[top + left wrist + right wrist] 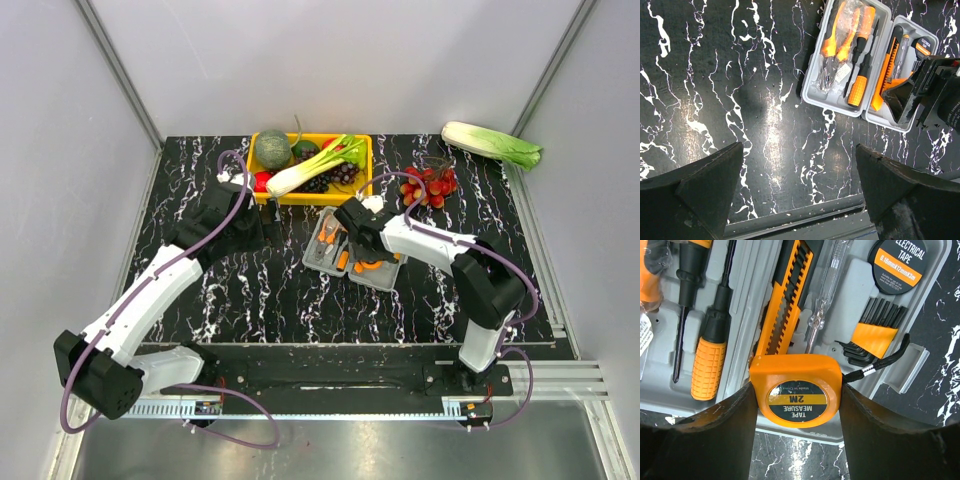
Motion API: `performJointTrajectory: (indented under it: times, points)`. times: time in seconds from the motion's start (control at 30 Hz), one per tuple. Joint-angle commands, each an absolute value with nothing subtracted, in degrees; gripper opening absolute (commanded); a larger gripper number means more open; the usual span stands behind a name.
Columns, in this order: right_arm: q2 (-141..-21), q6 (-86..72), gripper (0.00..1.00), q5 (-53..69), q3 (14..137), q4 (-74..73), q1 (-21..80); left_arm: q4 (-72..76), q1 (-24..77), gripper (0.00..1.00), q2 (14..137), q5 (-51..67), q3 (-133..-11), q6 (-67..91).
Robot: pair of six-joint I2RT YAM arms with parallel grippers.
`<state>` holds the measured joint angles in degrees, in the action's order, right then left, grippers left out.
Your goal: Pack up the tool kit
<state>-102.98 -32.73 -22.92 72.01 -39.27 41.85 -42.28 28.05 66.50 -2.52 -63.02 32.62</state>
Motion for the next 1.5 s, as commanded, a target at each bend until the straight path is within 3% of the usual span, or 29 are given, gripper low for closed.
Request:
performJointTrajectory:
  times: [0.0, 0.4, 0.63, 0.83, 1.0, 1.37, 1.47]
  points:
    - [-102.04, -36.2, 0.45, -22.06, 71.02, -39.9, 41.84, -39.46, 27.77, 0.97, 66.27, -1.49, -65.22, 32.61]
    - [-99.58, -38.41, 0.48, -20.21, 66.27, -42.8, 41.84, -38.58, 27.69, 0.97, 66.71, -0.44, -64.25, 33.14]
    - [-98.7, -39.46, 0.55, -20.56, 65.92, -44.29, 41.84, -38.41, 27.69, 0.97, 66.45, -0.44, -63.81, 33.14]
    - [-98.88, -42.62, 0.76, -21.18, 65.66, -46.67, 41.84, -38.32, 27.77, 0.97, 66.71, -0.26, -63.72, 33.22]
    - [-97.39, -43.33, 0.86, -21.09, 65.13, -46.41, 41.84, -37.97, 27.77, 0.97, 67.15, -0.26, -63.37, 33.31]
    - [-96.41, -41.31, 0.85, -22.85, 68.46, -45.44, 41.84, -33.14, 27.77, 0.97, 72.41, -0.26, -61.0, 33.22]
    - [-97.73, -41.48, 0.81, -23.82, 69.52, -45.44, 41.66, -30.77, 27.6, 0.97, 76.01, -0.26, -60.73, 32.35]
